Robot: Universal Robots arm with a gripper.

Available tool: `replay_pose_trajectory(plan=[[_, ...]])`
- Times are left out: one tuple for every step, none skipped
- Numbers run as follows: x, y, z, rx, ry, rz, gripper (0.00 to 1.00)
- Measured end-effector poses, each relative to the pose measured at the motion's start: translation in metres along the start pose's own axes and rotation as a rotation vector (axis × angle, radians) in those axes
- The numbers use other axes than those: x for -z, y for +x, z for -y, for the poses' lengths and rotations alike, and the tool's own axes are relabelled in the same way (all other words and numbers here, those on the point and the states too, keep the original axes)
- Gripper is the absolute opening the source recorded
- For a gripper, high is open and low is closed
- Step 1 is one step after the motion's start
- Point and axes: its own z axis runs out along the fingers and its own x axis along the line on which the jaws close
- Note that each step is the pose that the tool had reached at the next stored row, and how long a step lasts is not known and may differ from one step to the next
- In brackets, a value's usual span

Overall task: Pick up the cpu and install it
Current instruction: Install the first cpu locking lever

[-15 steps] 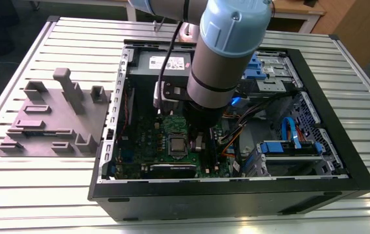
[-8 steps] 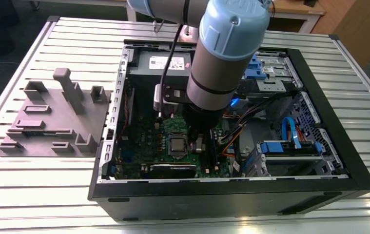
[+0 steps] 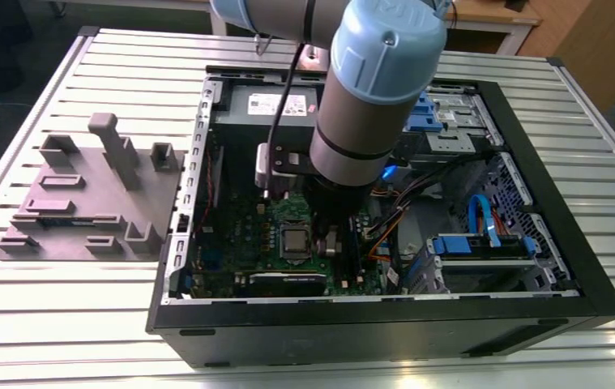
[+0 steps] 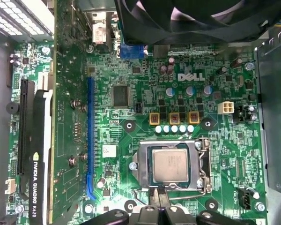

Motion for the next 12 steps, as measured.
replay_pose_trajectory(plan=[[-0.0009, 0.0001, 0.0001, 0.0, 0.0, 0.0, 0.11], [-0.0016, 0.0002, 0.0001, 0.0, 0.0, 0.0, 0.11], [-0.0023, 0.0004, 0.0002, 0.001, 0.0, -0.0001, 0.11], [-0.0029, 0.0004, 0.0002, 0.001, 0.0001, 0.0, 0.11], [-0.0038, 0.0003, 0.0003, 0.001, 0.0001, 0.0001, 0.11], [-0.0045, 0.0003, 0.0004, 0.001, 0.0001, -0.0001, 0.11], [-0.0052, 0.0004, 0.0005, 0.001, 0.0, -0.0001, 0.11], [-0.006, 0.0004, 0.0006, 0.001, 0.0, -0.0002, 0.11], [-0.0067, 0.0004, 0.0007, 0.001, 0.0, -0.0001, 0.11], [-0.0073, 0.0005, 0.0007, 0.001, 0.0, -0.0003, 0.11], [-0.0079, 0.0006, 0.0008, 0.001, 0.0, -0.0003, 0.11], [-0.0084, 0.0007, 0.0009, 0.001, 0.0, -0.0002, 0.11]])
